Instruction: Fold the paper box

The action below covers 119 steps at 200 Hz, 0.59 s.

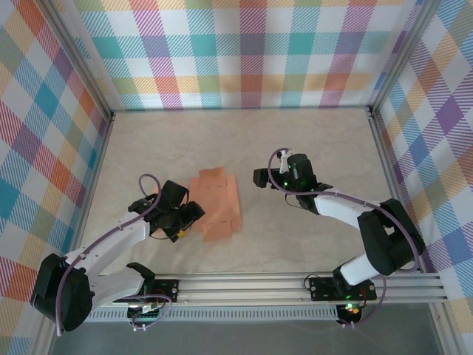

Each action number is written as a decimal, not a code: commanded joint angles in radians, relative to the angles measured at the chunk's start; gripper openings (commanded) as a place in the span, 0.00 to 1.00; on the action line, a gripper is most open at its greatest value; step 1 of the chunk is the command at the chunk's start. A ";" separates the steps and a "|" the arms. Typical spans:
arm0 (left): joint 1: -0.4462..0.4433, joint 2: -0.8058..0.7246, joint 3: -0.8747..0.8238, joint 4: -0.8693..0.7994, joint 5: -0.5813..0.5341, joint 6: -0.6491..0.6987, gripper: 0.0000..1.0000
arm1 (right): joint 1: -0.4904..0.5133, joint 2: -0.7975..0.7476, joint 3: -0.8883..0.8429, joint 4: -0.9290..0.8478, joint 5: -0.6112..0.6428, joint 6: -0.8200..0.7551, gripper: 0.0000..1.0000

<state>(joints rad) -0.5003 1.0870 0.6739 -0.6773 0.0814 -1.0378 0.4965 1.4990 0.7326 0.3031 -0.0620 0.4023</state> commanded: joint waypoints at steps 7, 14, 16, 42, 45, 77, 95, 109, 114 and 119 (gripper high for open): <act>-0.003 -0.020 0.108 -0.202 -0.184 0.130 1.00 | -0.006 0.006 0.061 -0.050 -0.060 0.064 1.00; -0.003 -0.016 0.130 -0.203 -0.200 0.155 1.00 | -0.006 0.004 0.064 -0.063 -0.065 0.085 1.00; -0.003 -0.013 0.136 -0.201 -0.202 0.164 1.00 | -0.006 0.004 0.065 -0.067 -0.066 0.093 1.00; -0.001 0.086 0.227 -0.102 -0.154 0.316 1.00 | -0.005 0.010 0.054 -0.092 -0.092 0.197 1.00; 0.000 0.108 0.241 -0.093 -0.150 0.337 1.00 | -0.005 0.012 0.050 -0.091 -0.097 0.213 1.00; 0.036 0.336 0.366 -0.034 -0.179 0.474 0.96 | -0.004 0.034 -0.009 -0.034 -0.167 0.370 0.86; 0.077 0.425 0.382 0.014 -0.202 0.497 0.88 | 0.000 0.076 -0.024 0.018 -0.233 0.421 0.81; 0.113 0.465 0.368 0.062 -0.170 0.501 0.78 | 0.015 0.114 -0.027 0.049 -0.268 0.453 0.73; 0.125 0.473 0.355 0.080 -0.157 0.503 0.76 | 0.024 0.125 -0.026 0.057 -0.272 0.460 0.70; 0.134 0.478 0.342 0.093 -0.149 0.500 0.72 | 0.033 0.135 -0.023 0.060 -0.273 0.464 0.66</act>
<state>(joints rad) -0.4183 1.5349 1.0367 -0.6525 -0.0792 -0.5983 0.5018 1.5841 0.7216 0.2932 -0.2512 0.7650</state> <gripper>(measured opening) 0.786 0.724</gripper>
